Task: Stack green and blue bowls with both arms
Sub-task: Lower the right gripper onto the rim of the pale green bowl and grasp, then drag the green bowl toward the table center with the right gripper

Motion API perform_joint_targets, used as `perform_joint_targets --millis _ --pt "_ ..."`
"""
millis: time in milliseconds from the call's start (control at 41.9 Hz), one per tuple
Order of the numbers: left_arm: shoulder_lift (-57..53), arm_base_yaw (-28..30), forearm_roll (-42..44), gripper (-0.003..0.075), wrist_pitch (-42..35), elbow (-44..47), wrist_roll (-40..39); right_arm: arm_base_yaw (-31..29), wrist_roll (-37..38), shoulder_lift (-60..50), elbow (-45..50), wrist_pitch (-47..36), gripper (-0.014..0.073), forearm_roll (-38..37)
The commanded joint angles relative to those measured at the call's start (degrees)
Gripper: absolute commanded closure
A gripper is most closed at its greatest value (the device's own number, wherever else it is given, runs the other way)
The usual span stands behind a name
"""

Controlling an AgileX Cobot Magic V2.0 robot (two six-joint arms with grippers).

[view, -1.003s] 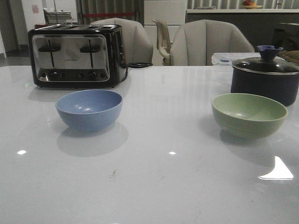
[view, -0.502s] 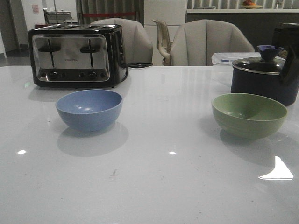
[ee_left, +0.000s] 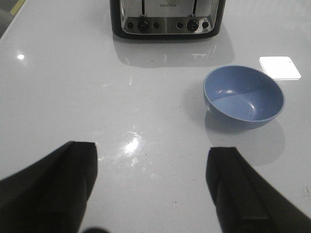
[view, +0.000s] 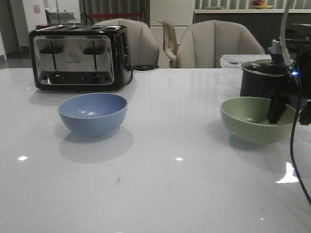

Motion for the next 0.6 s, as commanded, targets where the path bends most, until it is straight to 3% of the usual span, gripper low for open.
perform_joint_targets --millis 0,215,573 --pt "0.3 -0.1 -0.5 0.0188 -4.5 -1.8 -0.5 0.0 -0.4 -2.4 -2.1 -2.5 0.0248 -0.3" --pt "0.3 -0.1 -0.5 0.0188 -4.5 -1.8 -0.5 0.0 -0.4 -3.0 -2.2 -2.1 0.0456 -0.3" --pt "0.3 -0.1 -0.5 0.0188 -4.5 -1.8 -0.5 2.9 -0.4 -11.6 -2.2 2.1 0.0491 0.5"
